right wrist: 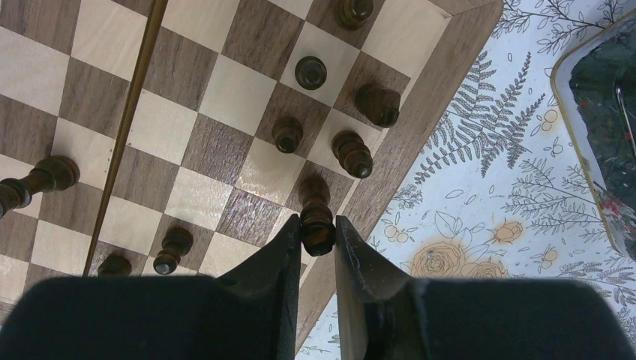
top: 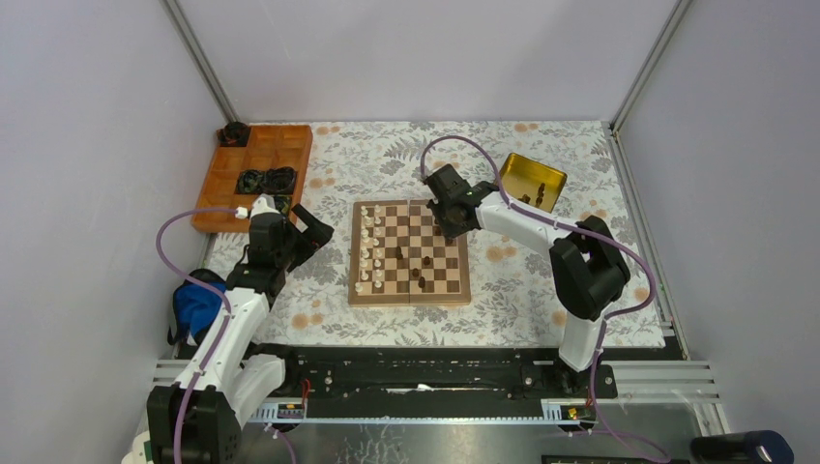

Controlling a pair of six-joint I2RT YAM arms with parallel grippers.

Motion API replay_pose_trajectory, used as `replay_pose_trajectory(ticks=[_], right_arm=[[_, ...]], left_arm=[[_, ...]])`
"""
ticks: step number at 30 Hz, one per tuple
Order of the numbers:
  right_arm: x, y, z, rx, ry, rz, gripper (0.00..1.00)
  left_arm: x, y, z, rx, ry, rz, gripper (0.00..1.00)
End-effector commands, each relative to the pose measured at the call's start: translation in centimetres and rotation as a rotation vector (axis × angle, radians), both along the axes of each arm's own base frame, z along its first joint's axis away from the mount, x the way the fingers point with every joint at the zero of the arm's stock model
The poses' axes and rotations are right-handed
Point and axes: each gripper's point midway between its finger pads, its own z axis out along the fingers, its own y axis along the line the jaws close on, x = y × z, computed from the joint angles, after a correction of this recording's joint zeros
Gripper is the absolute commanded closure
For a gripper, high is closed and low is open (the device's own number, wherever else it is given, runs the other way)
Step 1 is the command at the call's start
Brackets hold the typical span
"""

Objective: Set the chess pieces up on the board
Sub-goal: Place the chess piece on the chessboard.

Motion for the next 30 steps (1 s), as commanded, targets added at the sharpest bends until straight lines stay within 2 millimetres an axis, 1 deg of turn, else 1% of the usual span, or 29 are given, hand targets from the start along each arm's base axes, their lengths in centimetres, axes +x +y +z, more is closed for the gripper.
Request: replay_pose_trajectory(ticks=[1,13,30], right_arm=[[1.88,0.37,1.33,0.009,-0.054,-0.007,0.91],[1.74,-0.25,1.09,-0.004,-0.046,-0.020,0.91],[1.34,-0.38,0.80,-0.003,-0.027,-0.020,0.90]], left_arm=[[0.22,0.45,0.50,0.020,-0.027,0.008,0.01],[0.17,0.40,0.34,0.016,-0.024,0.007,0.01],[0.07,0.40,0.23,0.015,-0.024,0.008,0.01]])
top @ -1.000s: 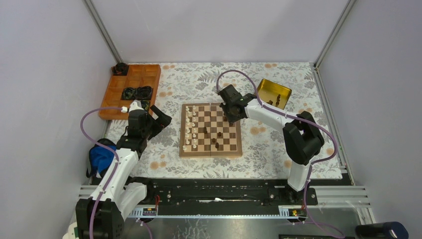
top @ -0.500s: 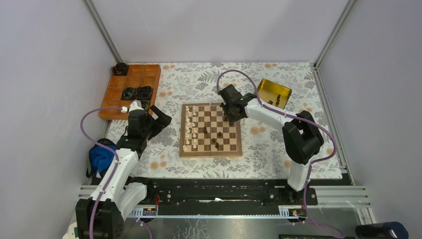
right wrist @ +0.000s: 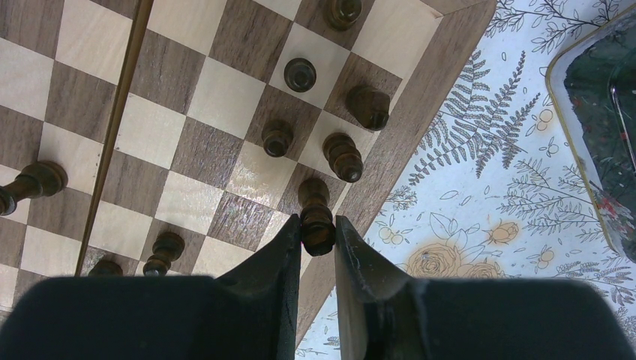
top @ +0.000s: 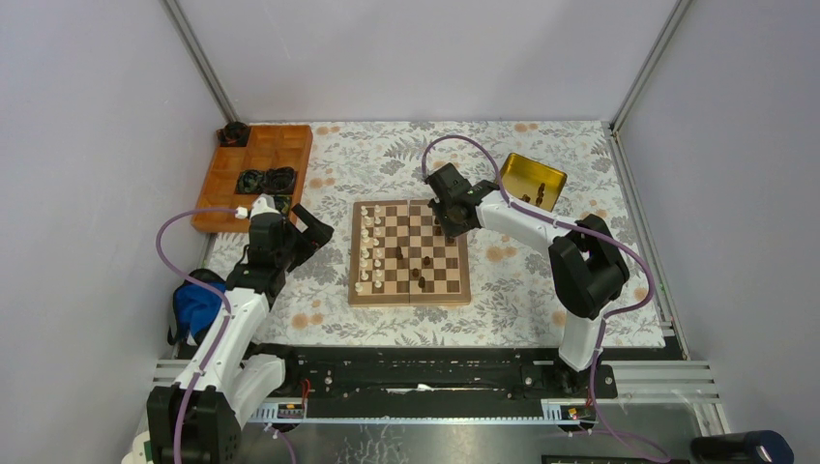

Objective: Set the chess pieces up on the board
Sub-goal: Place the chess piece on the chessboard.

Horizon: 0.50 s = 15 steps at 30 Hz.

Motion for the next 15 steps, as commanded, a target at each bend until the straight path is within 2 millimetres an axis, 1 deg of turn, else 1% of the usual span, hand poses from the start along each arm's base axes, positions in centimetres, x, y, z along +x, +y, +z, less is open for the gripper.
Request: replay_pose_trajectory(ticks=[1,5,15], right_arm=[[0.84,-0.13,1.03,0.002,-0.027,-0.013,0.89],[0.64,-0.09,0.84,0.004,-0.016,-0.011,0.87],[0.18,0.02,0.38,0.007,0.010,-0.003,0.72]], left_arm=[[0.06,0.40,0.21,0.015,-0.023,0.008,0.01],[0.05,0.40,0.28,0.014,-0.025,0.008,0.01],[0.05,0.36,0.48,0.012,-0.027,0.007,0.01]])
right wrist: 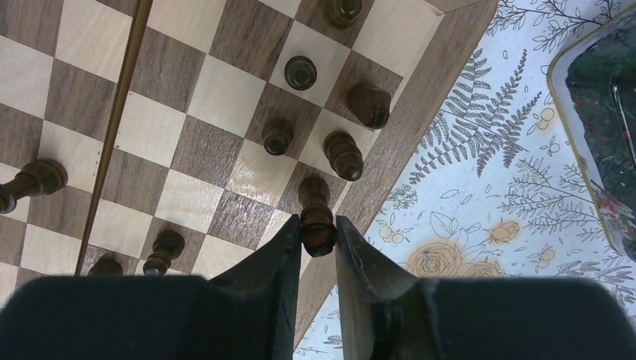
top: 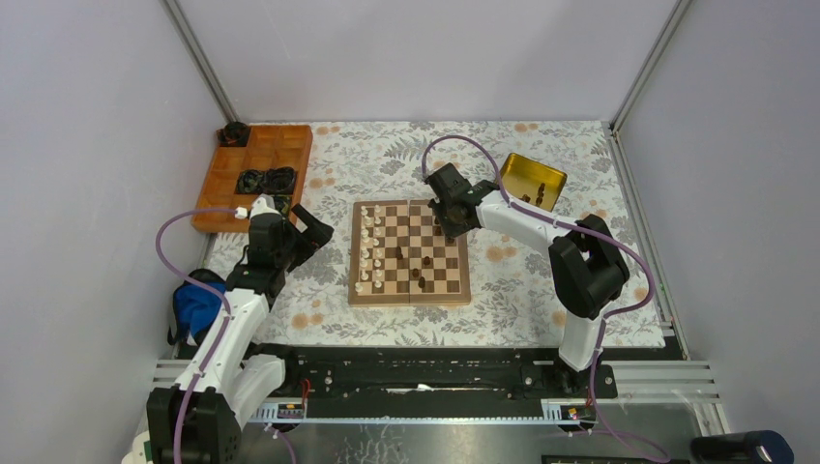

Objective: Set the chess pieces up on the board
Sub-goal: Place the chess piece on the chessboard, then pick up the chess piece from the chessboard.

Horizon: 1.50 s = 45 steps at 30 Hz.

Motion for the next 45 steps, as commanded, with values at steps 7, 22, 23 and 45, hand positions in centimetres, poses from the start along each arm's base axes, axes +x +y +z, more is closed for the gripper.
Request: replay_pose_trajectory(ticks=[7,22,23,45], right_arm=[[0.4,0.3,0.9,0.020,-0.005,0.000,0.65],[0.9,1.0,5.0,0.091,-0.073,0.016,0.62],[0.9,1.1,5.5,0.099,-0.082,0.017,0.61],[-3.6,8.5,8.3,0.258,-0.025,0.301,0.51]], left_arm=[[0.1,0.4,0.7,0.011,-0.029,0.010,0.01],[0.1,0.5,1.2,0.012,-0.038,0.015,0.01],[0.1,0.5,1.3,0.012,-0.040,0.016,0.01],[-0.8,0.5,1.0,-0.007,-0.043,0.028,0.01]])
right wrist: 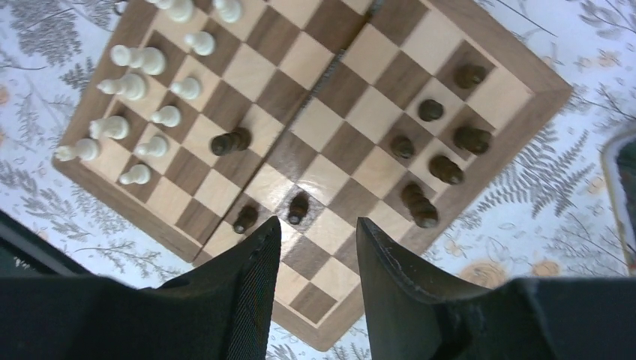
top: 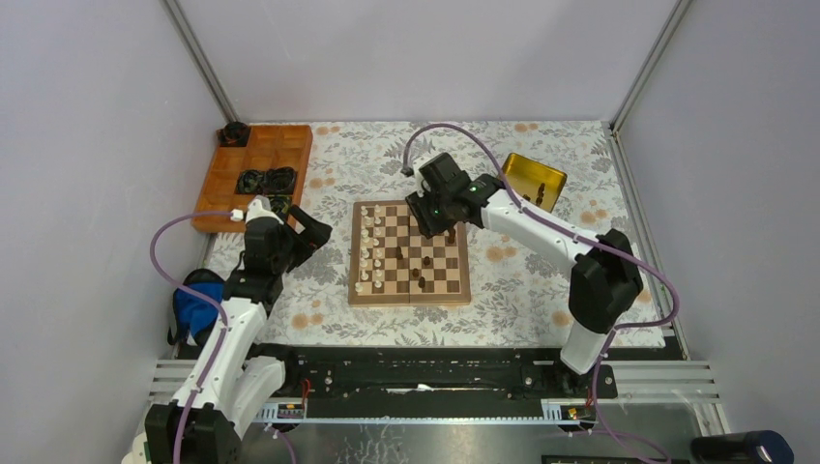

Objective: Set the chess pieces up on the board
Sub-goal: Pick up the chess piece from the chessboard.

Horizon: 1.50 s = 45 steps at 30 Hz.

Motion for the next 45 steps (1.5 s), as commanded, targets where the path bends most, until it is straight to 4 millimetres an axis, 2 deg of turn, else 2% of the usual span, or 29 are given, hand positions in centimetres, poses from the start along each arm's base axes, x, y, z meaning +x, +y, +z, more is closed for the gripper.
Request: replay_pose_trajectory(ticks=[1,7,14,35,45], right_arm=[[-1.4,3.7,1.1,0.061,0.011,0.128,0.51],[-2.6,6.2,0.1,0.066,0.049,0.186,0.50],[-3.2,7.6,-1.3,0.050,0.082,0.212,0.50],[-2.0,8.2,-4.8,-0.025,0.102,0.192,0.51],[-1.6,8.4,-5.5,-0.047,0.107,0.193,0.59]], left_arm=[[-0.5,0.5,-0.2,0.001,0.007,0.024,0.01],[-0.7,0.4,0.0,0.000,0.003,0.023,0.01],[-1.0,0.5,0.0,0.001,0.001,0.022,0.01],[-0.9,0.7,0.3,0.023,0.000,0.018,0.01],[-0.7,0.8,0.2,0.035,0.001,0.016,0.01]])
